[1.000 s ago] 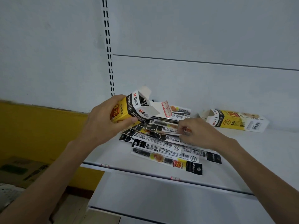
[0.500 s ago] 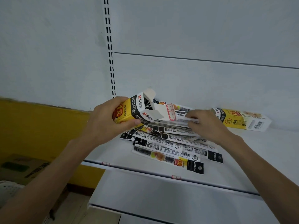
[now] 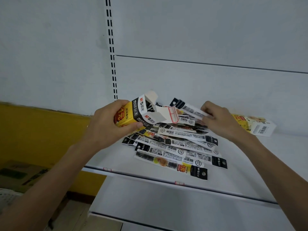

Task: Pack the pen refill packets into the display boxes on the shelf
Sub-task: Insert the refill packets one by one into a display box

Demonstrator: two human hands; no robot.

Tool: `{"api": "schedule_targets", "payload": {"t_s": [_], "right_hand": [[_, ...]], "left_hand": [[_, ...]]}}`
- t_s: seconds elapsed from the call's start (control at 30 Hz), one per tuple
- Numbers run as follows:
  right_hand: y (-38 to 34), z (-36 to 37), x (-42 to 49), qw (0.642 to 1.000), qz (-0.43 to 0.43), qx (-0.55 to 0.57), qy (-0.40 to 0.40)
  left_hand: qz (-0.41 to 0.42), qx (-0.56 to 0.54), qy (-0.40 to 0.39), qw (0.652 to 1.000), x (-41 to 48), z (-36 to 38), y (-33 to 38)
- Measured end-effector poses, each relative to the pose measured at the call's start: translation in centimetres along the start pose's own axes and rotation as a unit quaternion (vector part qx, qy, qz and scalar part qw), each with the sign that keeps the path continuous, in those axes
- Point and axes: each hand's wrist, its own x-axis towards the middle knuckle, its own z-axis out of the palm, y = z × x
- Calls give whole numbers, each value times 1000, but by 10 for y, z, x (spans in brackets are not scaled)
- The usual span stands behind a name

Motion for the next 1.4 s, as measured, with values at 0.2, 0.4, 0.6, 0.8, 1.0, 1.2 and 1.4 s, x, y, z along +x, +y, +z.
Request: {"api": "schedule_targets", "payload": {"t_s": [0.2, 0.4, 0.6, 0.8, 1.0, 1.2, 1.4], "right_hand": [[0, 17, -9, 970, 16, -154, -186], [0, 15, -8, 987, 23, -88, -134], [-11, 2, -6, 986, 93, 107, -83], [-13, 2, 4, 948, 156, 277, 24], [-16, -1, 5, 976, 61, 124, 167], [-37, 1, 5, 953, 54, 293, 51], [-58, -10, 3, 877, 51, 467, 97]], "left_hand": [[4, 7, 0, 1000, -1, 2, 0], [5, 15, -5, 1000, 0, 2, 0], [8, 2, -5, 1000, -1, 1, 2], [37, 7, -15, 999, -2, 2, 5], [53, -11, -6, 999, -2, -1, 10], [43, -3, -19, 999, 0, 2, 11], [59, -4, -13, 998, -1, 1, 9]]}}
